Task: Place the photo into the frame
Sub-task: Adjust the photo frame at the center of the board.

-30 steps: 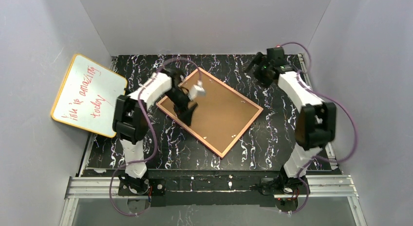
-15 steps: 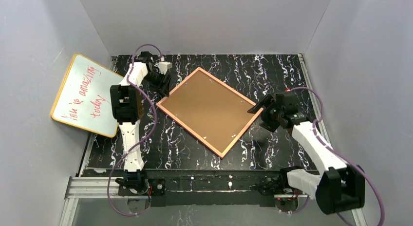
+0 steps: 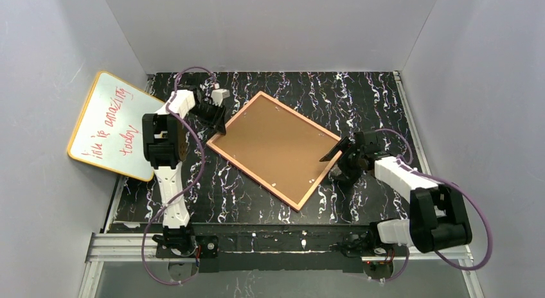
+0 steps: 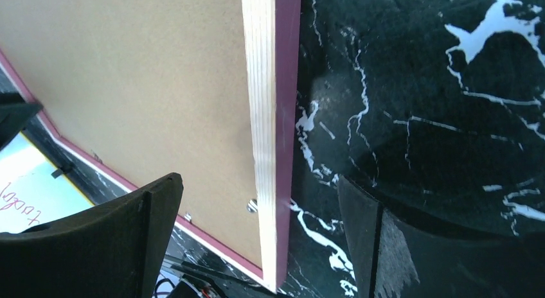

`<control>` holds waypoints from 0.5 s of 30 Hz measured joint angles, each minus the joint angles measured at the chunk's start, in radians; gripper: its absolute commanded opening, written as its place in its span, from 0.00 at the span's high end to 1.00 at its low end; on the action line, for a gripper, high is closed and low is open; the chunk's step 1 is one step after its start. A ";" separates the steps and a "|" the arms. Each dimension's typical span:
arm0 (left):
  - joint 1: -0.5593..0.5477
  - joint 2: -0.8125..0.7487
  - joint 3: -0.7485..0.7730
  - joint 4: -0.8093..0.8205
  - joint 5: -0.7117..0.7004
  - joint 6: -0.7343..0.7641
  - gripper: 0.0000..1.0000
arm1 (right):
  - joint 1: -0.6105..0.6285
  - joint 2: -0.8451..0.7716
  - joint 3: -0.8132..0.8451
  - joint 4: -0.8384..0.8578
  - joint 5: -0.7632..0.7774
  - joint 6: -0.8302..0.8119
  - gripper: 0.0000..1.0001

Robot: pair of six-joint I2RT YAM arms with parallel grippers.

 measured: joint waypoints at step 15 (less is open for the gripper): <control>0.016 -0.244 -0.469 -0.119 0.199 0.180 0.52 | -0.088 0.204 0.132 0.054 0.044 -0.080 0.01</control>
